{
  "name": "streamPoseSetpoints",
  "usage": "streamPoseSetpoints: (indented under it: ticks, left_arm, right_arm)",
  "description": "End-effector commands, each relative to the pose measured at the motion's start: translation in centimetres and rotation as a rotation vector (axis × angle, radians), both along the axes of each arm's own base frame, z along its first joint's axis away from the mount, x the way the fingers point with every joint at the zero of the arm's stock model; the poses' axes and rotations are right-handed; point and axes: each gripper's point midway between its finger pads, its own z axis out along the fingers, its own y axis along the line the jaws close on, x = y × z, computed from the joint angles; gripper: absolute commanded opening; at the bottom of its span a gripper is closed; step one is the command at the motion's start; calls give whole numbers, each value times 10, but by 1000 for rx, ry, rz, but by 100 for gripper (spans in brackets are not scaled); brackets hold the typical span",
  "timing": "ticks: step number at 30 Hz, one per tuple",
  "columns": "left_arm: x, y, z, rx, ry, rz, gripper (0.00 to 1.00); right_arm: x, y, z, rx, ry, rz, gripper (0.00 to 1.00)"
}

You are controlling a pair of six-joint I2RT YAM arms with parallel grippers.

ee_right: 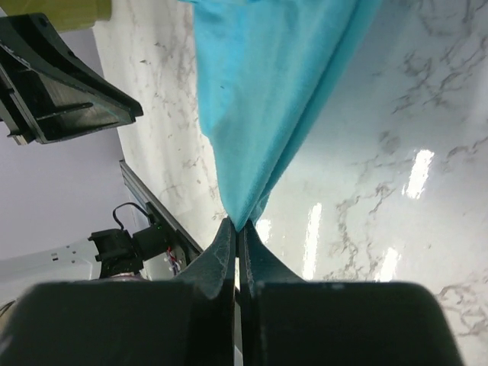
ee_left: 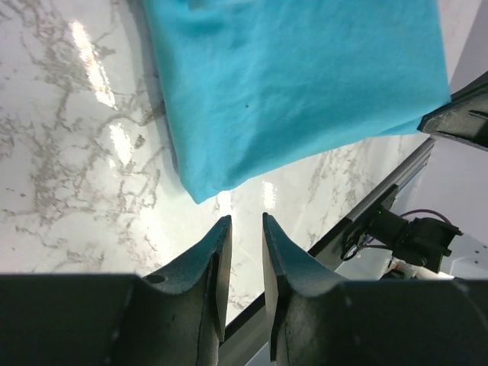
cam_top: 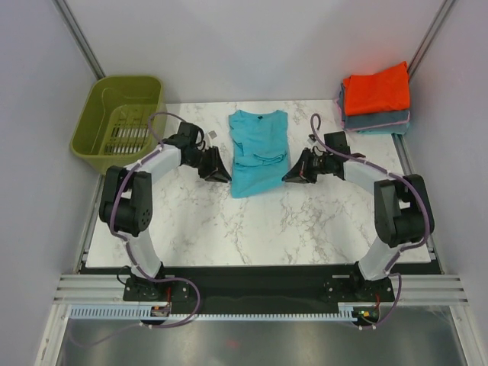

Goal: Fold and stack the t-shirts
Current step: Fold the tshirt

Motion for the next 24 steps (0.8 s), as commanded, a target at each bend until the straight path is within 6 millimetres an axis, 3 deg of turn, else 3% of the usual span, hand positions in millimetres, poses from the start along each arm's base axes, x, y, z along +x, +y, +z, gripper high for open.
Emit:
streamPoseSetpoints:
  ticks: [1,6,9,10,11,15,19,24]
  left_arm:
    - [-2,-3,36,-24,-95,2,30]
    - [-11,-14,53,-38,-139,-30,30]
    - [-26,-16,44,-31,-111,-47,30]
    - [-46,-12,34,-9,-14,-52,21]
    - [-62,-19,33,-70,84,-41,48]
    - [-85,-19,-4,-46,217,-29,55]
    - [-86,-24,-24,-51,248,-39,59]
    - [-66,-28,-40,-12,205,-41,59]
  right_arm:
    - [-21,0,23,20,-34,24,0]
    - [-39,-4,39,19,-65,32,0]
    - [-48,-8,30,6,-53,29,0]
    - [-54,-9,23,0,-34,28,0]
    - [-56,-10,19,-3,-27,28,0]
    - [-65,-12,-2,-12,19,24,0]
    - [-63,-13,-7,-11,29,31,0]
    - [-52,-12,-7,-6,21,34,0]
